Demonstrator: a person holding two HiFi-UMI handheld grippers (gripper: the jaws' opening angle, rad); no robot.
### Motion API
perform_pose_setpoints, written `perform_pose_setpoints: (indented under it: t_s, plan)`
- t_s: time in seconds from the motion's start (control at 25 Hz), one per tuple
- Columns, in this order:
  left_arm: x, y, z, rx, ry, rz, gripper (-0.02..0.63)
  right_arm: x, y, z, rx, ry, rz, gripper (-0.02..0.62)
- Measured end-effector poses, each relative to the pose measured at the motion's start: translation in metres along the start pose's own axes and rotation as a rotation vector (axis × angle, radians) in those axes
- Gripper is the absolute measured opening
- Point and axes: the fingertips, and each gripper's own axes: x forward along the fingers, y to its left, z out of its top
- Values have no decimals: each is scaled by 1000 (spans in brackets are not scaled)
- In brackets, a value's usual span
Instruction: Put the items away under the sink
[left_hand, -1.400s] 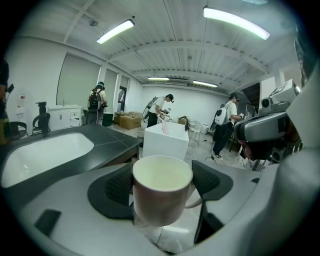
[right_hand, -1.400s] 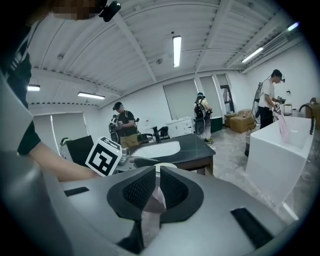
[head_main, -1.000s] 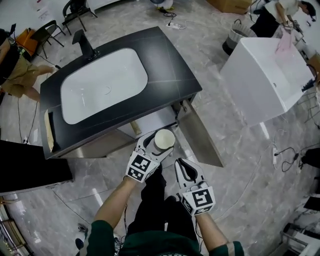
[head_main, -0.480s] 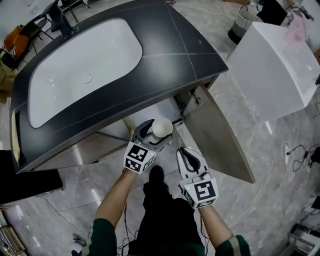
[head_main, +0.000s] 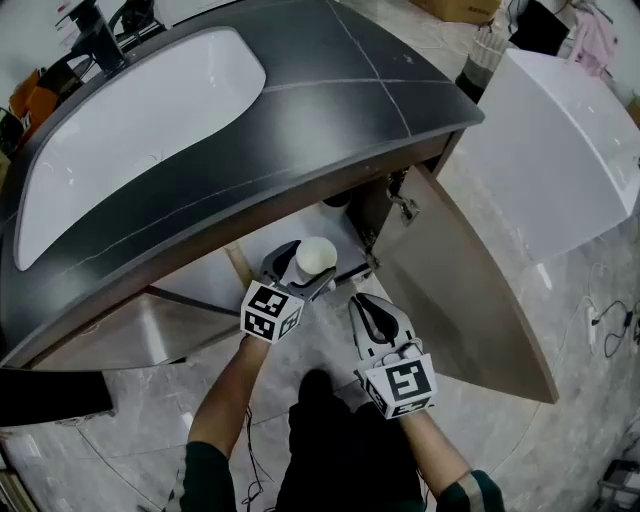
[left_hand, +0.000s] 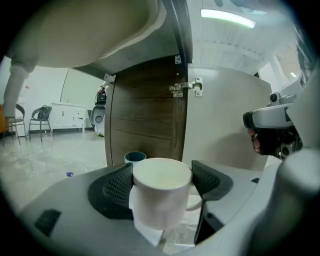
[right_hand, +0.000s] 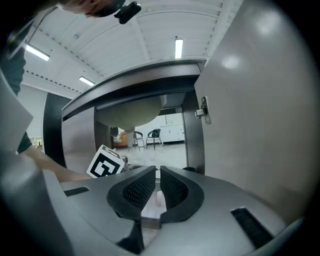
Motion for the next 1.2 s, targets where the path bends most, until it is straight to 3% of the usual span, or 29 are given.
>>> perform_pose_setpoints:
  t_s: [0.4, 0.72, 1.2]
  plan:
    - [63, 37, -52, 3, 28, 37, 379, 9, -20, -59, 14, 33, 9, 44]
    - [102, 56, -56, -38, -17, 51, 377, 8, -22, -79, -16, 73, 8, 44]
    - [104, 59, -73, 15, 3, 17, 379, 4, -23, -97, -15, 80, 20, 44]
